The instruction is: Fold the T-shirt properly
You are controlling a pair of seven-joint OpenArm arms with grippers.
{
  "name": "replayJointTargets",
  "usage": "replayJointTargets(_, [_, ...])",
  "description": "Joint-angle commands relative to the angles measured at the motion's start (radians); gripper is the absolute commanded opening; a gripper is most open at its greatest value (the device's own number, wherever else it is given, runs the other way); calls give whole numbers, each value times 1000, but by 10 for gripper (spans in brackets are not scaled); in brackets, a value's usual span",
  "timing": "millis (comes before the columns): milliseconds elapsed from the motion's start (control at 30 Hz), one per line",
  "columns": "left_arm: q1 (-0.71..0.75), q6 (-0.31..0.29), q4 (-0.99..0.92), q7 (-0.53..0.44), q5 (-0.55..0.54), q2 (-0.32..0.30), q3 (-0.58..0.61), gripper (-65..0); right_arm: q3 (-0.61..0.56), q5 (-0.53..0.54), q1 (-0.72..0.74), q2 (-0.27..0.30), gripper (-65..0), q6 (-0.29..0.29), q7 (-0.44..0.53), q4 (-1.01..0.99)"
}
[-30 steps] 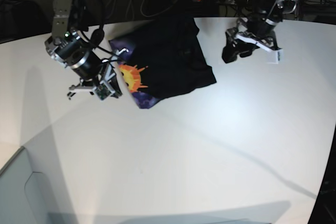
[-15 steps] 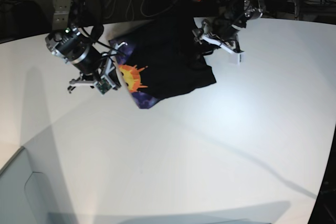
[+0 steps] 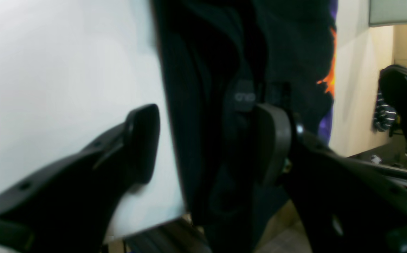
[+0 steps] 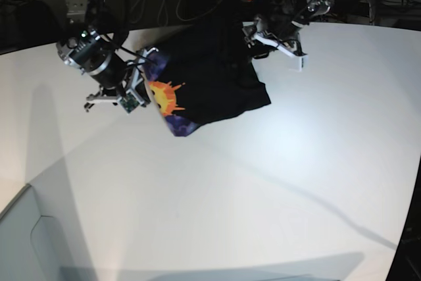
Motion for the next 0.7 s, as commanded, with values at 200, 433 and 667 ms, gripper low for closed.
replayJointTargets(200, [-26,-9,6,-10,80,8,6,-261,1,12,-8,5,-649,0,22,19])
replayJointTargets(433, [-28,-9,-17,-10,78,8,9,-360,3,12,-8,7,-649,0,22,20])
replayJointTargets(667, [-48,-12,-72,-10,77,8,11,-563,66,12,-9,5,-649,0,22,74])
